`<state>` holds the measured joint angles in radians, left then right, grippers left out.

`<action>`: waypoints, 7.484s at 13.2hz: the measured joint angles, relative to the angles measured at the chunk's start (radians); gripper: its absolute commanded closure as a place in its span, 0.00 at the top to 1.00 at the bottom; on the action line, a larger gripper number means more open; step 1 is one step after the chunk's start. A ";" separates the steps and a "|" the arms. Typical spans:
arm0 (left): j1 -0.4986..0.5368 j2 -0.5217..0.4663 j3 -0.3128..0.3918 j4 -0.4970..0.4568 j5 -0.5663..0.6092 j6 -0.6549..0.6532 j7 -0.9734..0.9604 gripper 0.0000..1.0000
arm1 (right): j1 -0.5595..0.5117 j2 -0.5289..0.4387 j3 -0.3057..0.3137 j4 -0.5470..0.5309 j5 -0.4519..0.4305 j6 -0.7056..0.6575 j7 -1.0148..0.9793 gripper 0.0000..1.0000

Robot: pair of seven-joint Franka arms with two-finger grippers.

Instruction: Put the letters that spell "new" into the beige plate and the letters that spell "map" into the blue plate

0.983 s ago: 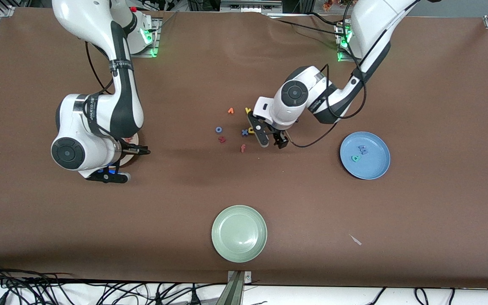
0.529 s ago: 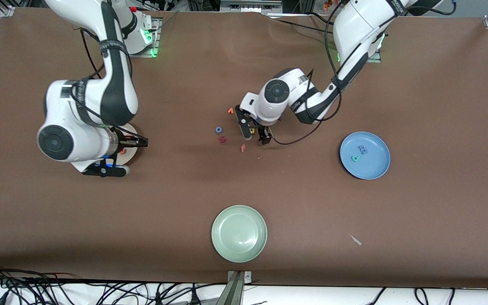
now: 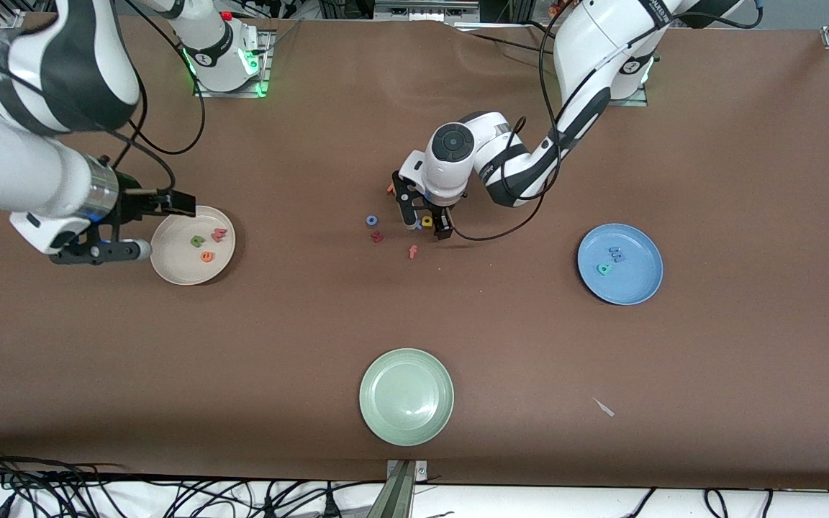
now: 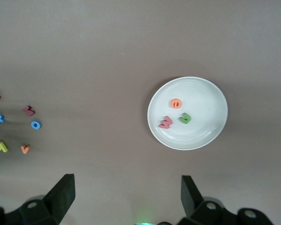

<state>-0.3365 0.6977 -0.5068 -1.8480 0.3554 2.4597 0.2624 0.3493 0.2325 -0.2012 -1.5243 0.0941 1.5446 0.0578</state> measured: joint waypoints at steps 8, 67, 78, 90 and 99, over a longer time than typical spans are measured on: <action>-0.016 0.034 0.001 0.010 0.045 0.028 0.000 0.66 | -0.125 -0.100 0.092 -0.009 -0.134 0.066 -0.021 1.00; 0.486 -0.313 0.103 0.367 -0.155 -0.758 0.260 1.00 | -0.220 -0.174 0.101 -0.091 -0.107 0.134 -0.060 1.00; 0.255 -0.694 0.379 0.205 -0.307 -0.779 -0.339 1.00 | -0.220 -0.173 0.101 -0.092 -0.106 0.134 -0.060 1.00; 0.258 -0.707 0.443 0.160 -0.370 -0.796 -0.352 1.00 | -0.220 -0.173 0.101 -0.092 -0.106 0.134 -0.060 1.00; 0.275 -0.704 0.461 0.159 -0.370 -0.849 -0.352 1.00 | -0.220 -0.173 0.101 -0.094 -0.106 0.134 -0.060 1.00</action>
<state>-0.0612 -0.0067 -0.0461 -1.6886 -0.0146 1.6109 -0.0895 0.1293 0.0599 -0.1007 -1.6184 -0.0123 1.6785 -0.0018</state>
